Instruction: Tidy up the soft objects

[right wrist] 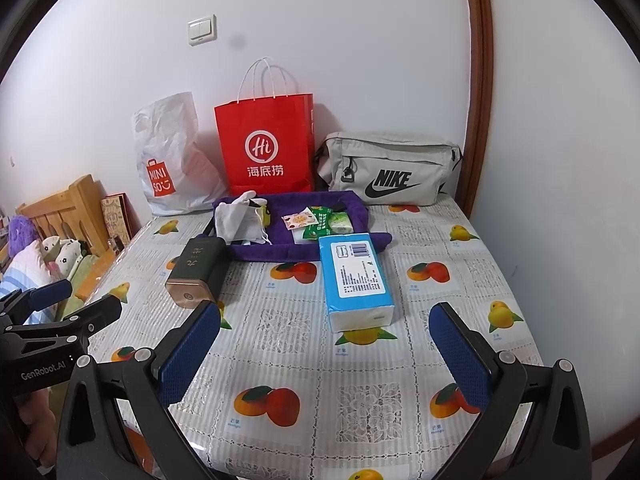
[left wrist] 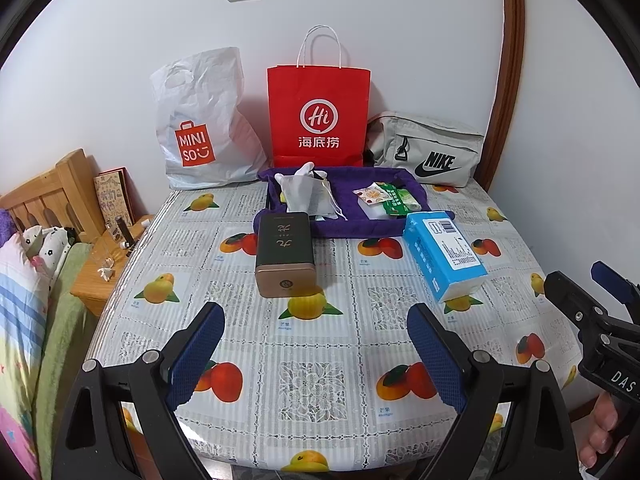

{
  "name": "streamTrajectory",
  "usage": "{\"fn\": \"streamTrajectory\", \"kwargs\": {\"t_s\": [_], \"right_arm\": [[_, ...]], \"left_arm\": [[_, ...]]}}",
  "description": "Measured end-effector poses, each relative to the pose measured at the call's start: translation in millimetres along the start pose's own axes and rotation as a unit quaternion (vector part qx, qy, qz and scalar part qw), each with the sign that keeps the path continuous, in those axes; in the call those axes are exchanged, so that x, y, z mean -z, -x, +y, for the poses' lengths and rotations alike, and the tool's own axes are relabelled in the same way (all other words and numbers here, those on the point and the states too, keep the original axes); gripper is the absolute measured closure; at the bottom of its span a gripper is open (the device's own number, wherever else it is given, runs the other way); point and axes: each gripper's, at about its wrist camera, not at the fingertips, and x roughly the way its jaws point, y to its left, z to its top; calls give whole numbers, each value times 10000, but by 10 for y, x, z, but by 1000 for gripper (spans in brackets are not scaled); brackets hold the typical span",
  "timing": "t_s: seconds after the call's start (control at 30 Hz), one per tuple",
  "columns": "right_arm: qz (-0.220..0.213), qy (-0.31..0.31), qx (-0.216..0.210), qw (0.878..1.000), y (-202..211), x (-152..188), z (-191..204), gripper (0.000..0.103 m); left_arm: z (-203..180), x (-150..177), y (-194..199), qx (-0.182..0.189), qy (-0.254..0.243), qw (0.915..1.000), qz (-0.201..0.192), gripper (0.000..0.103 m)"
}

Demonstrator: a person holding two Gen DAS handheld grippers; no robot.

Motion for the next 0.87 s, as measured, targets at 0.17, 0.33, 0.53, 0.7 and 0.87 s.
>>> {"fn": "streamTrajectory", "kwargs": {"t_s": [0.17,0.33,0.53,0.7,0.87], "right_arm": [[-15,3,1,10000,10,1,5,0],[-21,4,-3,10000,19,4,4,0],[-33,2,1,10000,23,6,6,0],[-30,7,1,10000,30,8,8,0],[-16,-13,-2,10000,13,16,2,0]], "left_arm": [[-8,2,-2,-7,3,10000,3,10],[-12,-2,7,-1,-6,10000,-2,10],[-14,2,4,-2,3,10000,-1,10],[-16,3,3,-16,13,10000,10,10],[-31,5,5,9,-30,10000,-28,10]]}}
